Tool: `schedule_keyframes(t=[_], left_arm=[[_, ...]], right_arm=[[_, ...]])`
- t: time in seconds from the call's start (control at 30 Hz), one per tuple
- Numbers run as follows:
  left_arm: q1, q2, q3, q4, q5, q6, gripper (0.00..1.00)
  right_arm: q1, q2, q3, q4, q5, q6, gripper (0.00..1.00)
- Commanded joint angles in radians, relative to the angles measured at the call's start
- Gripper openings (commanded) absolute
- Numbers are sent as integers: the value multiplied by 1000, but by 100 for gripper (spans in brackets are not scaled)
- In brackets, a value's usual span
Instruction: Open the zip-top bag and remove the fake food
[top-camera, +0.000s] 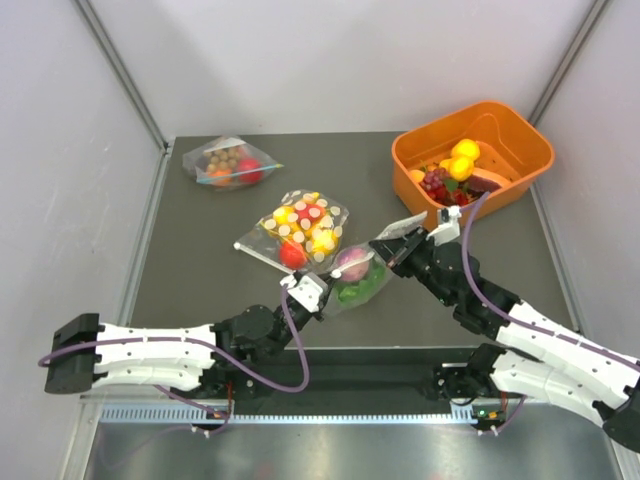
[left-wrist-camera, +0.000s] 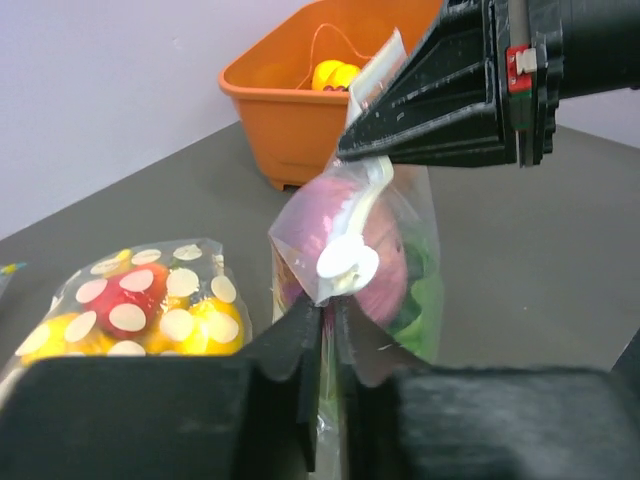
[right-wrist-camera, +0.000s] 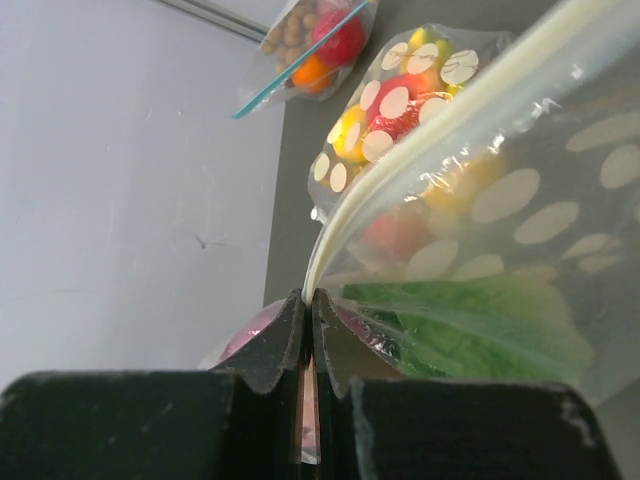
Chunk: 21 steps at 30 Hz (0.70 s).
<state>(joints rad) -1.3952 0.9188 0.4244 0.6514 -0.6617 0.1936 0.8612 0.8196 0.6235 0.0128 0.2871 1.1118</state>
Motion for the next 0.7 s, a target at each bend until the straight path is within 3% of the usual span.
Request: schedule_keyframes(t=[0.0, 0.03, 0.17, 0.2, 0.4, 0.67], left_arm=[[-2, -30, 22, 36, 39, -20, 5], [-2, -43, 22, 22, 48, -45, 1], [-1, -115, 57, -135, 135, -78, 0], [-1, -129, 72, -178, 149, -88, 0], [1, -210, 230, -545, 237, -146, 0], [16, -242, 352, -800, 327, -163, 0]], right_arm=[[2, -51, -22, 27, -12, -15, 0], [2, -59, -28, 21, -11, -26, 0], [4, -123, -50, -45, 3, -122, 7], [2, -134, -50, -56, 9, -141, 16], [2, -212, -38, -140, 40, -296, 42], [2, -254, -7, -186, 1, -443, 57]])
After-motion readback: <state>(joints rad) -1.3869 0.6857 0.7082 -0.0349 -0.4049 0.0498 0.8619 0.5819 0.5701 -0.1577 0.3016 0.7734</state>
